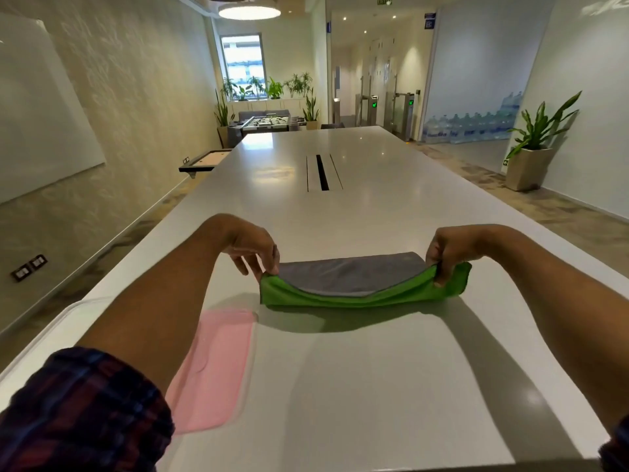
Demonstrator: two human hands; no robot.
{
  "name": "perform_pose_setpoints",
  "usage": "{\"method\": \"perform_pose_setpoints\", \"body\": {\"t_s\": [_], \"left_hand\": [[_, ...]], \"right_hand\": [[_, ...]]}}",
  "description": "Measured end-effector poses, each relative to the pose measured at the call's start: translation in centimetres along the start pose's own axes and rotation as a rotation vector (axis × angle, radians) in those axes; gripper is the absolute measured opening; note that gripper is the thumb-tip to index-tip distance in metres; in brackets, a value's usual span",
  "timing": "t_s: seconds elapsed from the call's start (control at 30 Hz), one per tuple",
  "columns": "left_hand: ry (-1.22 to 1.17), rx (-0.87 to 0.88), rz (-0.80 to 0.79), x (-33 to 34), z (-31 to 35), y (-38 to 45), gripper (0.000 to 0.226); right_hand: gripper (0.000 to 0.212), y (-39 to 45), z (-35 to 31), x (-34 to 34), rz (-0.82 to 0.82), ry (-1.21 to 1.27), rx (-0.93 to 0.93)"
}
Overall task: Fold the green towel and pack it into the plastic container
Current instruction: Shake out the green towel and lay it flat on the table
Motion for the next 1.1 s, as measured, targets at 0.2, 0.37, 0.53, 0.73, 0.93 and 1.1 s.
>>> {"method": "perform_pose_setpoints", "body": {"t_s": [0.2, 0.37, 0.53, 0.73, 0.93, 1.1], "left_hand": [[0.188, -0.219, -0.209, 3.3, 0.3, 0.2, 0.037], [0.253, 0.103, 0.118, 3.7, 2.5, 2.3, 0.038], [0.195, 0.344, 0.355, 7.5, 3.1, 5.6, 0.064], [0.152, 0.107, 0.321, 14.6, -1.3, 9.2, 0.144], [0.245, 0.047, 0.22, 14.0, -1.7, 9.4, 0.178], [0.37, 0.03, 0.131, 13.5, -1.7, 9.2, 0.181]], "right_hand": [[0.04, 0.2, -0.3, 3.9, -0.358, 0.012, 0.036], [0.055, 1.4, -1.4, 3.8, -0.106, 0.112, 0.052], [0.054, 4.3, -4.3, 4.9, 0.374, 0.097, -0.014], [0.091, 7.0, -6.2, 11.0, 0.311, -0.039, -0.001], [0.132, 6.8, -5.9, 12.4, 0.233, -0.207, -0.047], [0.144, 6.0, -5.0, 12.4, 0.12, -0.208, -0.153]]}}
Point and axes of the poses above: each hand's wrist, its own y-axis towards the middle knuckle, its own x-axis out of the palm, z = x × y, the point moved 4 cm from there along y, towards the middle knuckle, and after that the axes turned 13 degrees about -y, right-handed, at the moved point
